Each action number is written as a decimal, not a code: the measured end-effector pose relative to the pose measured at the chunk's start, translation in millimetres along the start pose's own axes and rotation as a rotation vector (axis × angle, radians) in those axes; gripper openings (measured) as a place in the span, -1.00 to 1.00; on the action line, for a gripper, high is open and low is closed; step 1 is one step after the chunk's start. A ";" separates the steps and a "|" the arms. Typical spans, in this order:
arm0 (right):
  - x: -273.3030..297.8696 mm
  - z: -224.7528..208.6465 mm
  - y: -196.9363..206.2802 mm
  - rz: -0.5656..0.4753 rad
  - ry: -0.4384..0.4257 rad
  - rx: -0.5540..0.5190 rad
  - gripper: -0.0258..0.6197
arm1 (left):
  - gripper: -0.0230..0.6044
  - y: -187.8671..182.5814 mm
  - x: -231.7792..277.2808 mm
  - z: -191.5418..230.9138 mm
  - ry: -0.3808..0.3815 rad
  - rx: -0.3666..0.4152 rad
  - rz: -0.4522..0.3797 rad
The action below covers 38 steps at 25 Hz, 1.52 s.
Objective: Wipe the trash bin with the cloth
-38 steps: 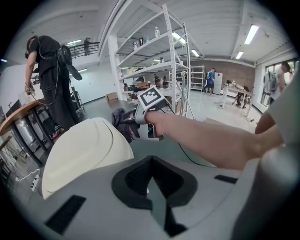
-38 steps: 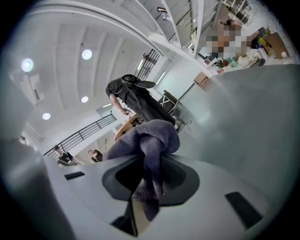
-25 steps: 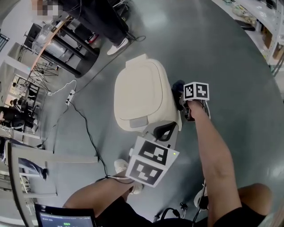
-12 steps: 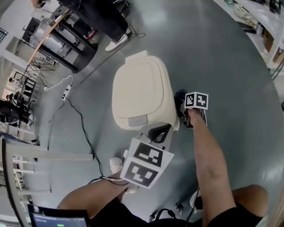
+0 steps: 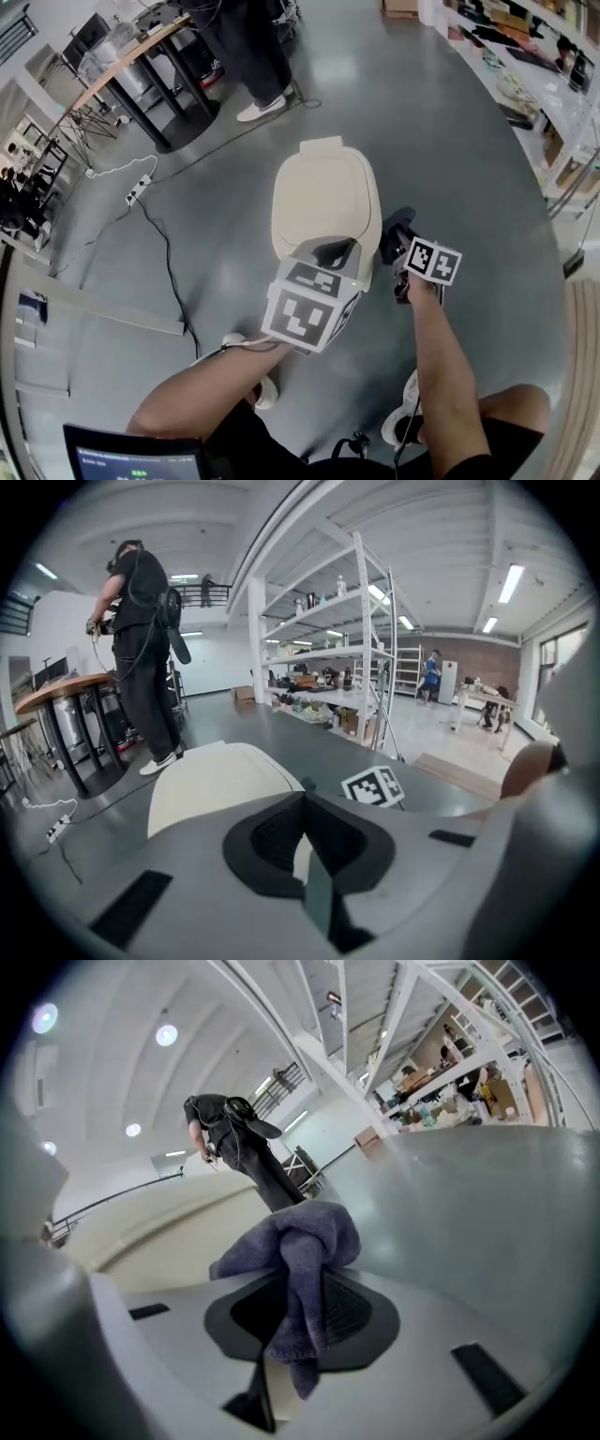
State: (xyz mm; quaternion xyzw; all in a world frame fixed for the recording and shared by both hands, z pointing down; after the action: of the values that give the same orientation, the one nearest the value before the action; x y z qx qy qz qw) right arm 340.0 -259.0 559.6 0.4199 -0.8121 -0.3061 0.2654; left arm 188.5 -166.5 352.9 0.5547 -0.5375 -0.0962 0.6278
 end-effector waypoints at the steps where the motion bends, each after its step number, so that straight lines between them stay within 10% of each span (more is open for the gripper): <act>1: -12.0 22.8 -5.8 -0.029 -0.004 -0.006 -0.67 | -0.94 -4.1 -8.1 7.3 -0.001 -0.020 -0.022; 9: -74.6 185.9 -74.9 0.056 0.108 -0.477 -0.67 | -0.94 -15.8 -68.4 80.1 -0.106 -0.123 -0.191; 16: -100.6 326.8 -135.2 0.120 -0.017 -0.797 -0.67 | -0.94 4.0 -103.9 146.0 -0.170 -0.179 -0.233; 23: -106.7 336.3 -94.2 -0.022 -0.005 -0.697 -0.67 | -0.94 18.8 -116.8 160.4 -0.124 -0.168 -0.256; 38: -24.3 342.8 -51.6 0.067 -0.009 -0.613 -0.67 | -0.94 44.6 -72.0 234.6 -0.083 -0.152 -0.218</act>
State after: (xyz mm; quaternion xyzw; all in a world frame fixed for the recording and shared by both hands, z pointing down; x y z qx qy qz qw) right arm 143.2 -168.2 288.0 0.2920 -0.6966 -0.5297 0.3859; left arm -45.1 -237.7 302.3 0.5562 -0.4907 -0.2269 0.6311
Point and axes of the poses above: the fingertips, and each gripper's own axes: x forward along the fingers, z to its left, y out of its underside, the point moved 4 cm from there along -x, backward along the fingers, and after that the axes turned 14 degrees about -y, right-handed, at the moved point
